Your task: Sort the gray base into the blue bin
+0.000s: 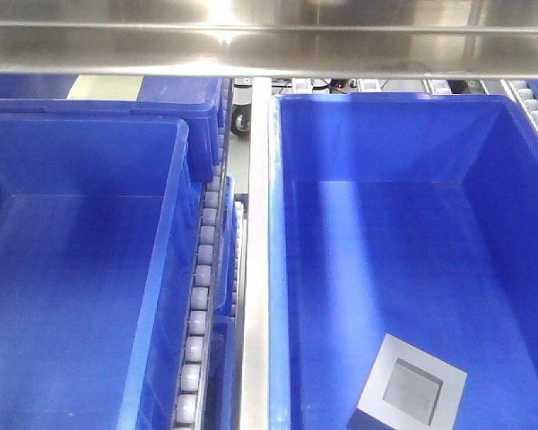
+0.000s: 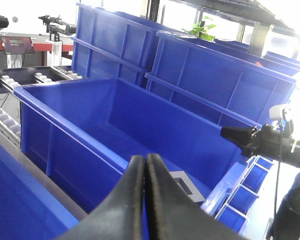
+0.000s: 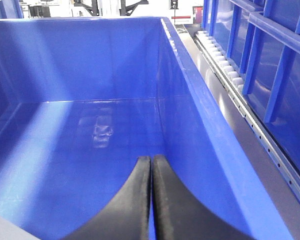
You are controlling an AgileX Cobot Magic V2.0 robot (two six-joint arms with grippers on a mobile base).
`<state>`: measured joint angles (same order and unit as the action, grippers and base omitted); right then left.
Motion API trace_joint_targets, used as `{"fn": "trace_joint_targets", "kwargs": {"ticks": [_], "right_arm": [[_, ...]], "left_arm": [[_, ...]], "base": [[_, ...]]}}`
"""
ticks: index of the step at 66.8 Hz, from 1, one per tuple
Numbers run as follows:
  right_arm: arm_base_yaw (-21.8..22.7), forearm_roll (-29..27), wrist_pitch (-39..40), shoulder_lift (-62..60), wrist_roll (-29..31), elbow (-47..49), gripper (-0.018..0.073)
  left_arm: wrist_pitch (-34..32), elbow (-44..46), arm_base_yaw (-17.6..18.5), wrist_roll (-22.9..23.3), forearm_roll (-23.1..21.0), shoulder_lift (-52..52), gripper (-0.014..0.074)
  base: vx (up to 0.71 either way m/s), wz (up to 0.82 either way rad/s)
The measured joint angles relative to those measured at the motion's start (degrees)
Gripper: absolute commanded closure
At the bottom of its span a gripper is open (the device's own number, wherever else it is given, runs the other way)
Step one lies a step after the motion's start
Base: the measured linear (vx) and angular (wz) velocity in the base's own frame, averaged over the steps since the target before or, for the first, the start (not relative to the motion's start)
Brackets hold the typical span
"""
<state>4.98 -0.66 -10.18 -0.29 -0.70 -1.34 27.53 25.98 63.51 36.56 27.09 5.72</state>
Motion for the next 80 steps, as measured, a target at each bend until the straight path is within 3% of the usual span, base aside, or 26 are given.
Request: {"fn": "trace_joint_targets", "kwargs": {"ticks": [35,40,53,66,80], "right_arm": [[0.0,0.0,0.0,0.0,0.0,0.0,0.0564],[0.0,0.0,0.0,0.0,0.0,0.0,0.0564],[0.0,0.0,0.0,0.0,0.0,0.0,0.0564],[0.0,0.0,0.0,0.0,0.0,0.0,0.0564],[0.0,0.0,0.0,0.0,0.0,0.0,0.0564]], "left_arm": [[0.1,0.0,0.0,-0.5,-1.4,0.0,0.0603],[0.1,0.0,0.0,-4.6,-4.4,0.0,0.0603],[-0.7,0.0,0.0,-21.7,-16.1,0.0,0.0603],[-1.2,0.0,0.0,-34.1,-26.1,0.0,0.0603],[-1.6,0.0,0.0,-38.5,-29.4,0.0,0.0603]], "base": [[0.0,0.0],[0.0,0.0],[0.0,0.0],[0.0,0.0],[0.0,0.0]]}}
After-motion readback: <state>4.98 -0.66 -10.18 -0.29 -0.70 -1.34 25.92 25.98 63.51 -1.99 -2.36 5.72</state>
